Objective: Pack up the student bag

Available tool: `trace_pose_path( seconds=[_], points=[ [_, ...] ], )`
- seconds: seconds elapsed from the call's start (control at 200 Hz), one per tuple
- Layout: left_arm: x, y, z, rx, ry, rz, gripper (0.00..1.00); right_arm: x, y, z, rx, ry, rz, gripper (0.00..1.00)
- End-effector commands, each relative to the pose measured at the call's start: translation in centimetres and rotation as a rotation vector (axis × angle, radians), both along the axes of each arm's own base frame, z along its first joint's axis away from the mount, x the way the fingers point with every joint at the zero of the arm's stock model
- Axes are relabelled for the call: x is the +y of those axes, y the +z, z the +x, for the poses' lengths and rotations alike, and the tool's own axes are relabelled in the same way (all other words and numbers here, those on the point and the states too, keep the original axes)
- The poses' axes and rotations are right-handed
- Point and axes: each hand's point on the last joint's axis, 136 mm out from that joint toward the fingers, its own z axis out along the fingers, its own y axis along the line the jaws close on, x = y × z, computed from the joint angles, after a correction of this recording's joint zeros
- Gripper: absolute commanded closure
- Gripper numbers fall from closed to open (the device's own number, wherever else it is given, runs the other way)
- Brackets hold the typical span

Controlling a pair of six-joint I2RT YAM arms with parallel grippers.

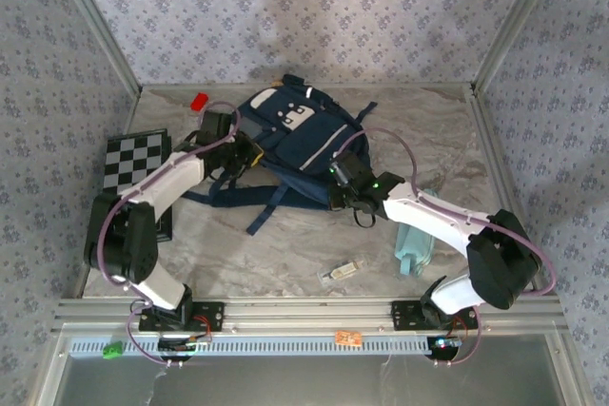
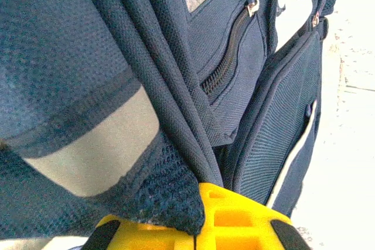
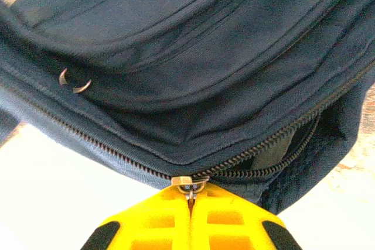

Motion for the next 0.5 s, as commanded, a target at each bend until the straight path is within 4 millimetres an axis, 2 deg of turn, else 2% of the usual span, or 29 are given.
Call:
trace_pose_path(
  seconds=[0.0, 0.075, 0.135, 0.185, 0.23, 0.26, 0.29, 0.415, 0.495],
  points=[
    [-0.6, 4.0, 4.3, -0.197, -0.083, -0.005, 1.0, 2.7, 0.4, -1.4, 0.061, 0.117, 0.035, 1.0],
    [-0.4, 2.6, 5.3, -0.174, -0.094, -0.014, 1.0, 4.1, 0.7, -1.2, 0.062, 0.119, 0.059, 1.0],
    [-0.6, 2.7, 5.7, -0.201, -0.126, -0.032, 1.0, 4.5, 0.6, -0.9, 0.065, 0.105, 0.072, 1.0],
    [-0.5, 2.8, 5.3, -0.208, -0.13, -0.02, 0.89, 4.8, 0.6, -0.6, 0.061, 0.101, 0.082, 1.0],
    [-0.4, 2.9, 4.7, -0.215, -0.133, -0.014, 0.75, 5.0, 0.6, -0.5, 0.059, 0.099, 0.092, 1.0],
    [-0.2, 2.8, 4.1, -0.202, -0.129, -0.011, 0.66, 5.1, 0.6, -0.5, 0.06, 0.095, 0.093, 1.0],
    [0.1, 2.4, 3.3, -0.173, -0.115, -0.013, 0.61, 5.1, 0.5, -0.4, 0.061, 0.089, 0.092, 1.0],
    [0.5, 1.3, -0.7, -0.066, -0.014, -0.068, 0.5, 5.1, 0.1, -0.2, 0.071, 0.071, 0.091, 1.0],
    [-0.7, 1.2, -3.4, -0.034, 0.049, -0.098, 0.44, 5.3, -0.2, -0.4, 0.08, 0.072, 0.097, 1.0]
  ],
)
